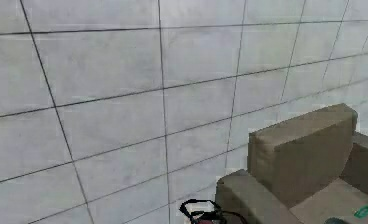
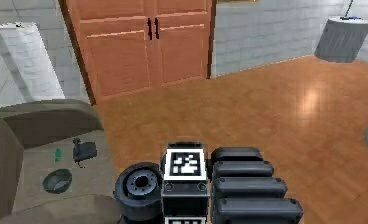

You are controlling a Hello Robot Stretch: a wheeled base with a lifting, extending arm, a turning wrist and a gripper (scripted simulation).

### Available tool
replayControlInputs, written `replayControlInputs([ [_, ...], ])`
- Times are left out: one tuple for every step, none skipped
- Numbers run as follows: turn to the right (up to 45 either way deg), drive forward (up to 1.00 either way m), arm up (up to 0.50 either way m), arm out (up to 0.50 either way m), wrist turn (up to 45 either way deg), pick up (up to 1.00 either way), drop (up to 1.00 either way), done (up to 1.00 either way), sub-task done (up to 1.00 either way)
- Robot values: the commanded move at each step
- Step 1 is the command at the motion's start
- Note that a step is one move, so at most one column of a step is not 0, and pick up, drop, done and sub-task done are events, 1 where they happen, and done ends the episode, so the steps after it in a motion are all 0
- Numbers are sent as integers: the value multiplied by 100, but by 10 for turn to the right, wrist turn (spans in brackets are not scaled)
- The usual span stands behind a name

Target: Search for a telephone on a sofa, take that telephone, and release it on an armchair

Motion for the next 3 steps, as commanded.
replayControlInputs([
  [450, 0, 0, 0, 0, 0, 0, 0, 0],
  [450, 0, 0, 0, 0, 0, 0, 0, 0],
  [270, 0, 0, 0, 0, 0, 0, 0, 0],
])
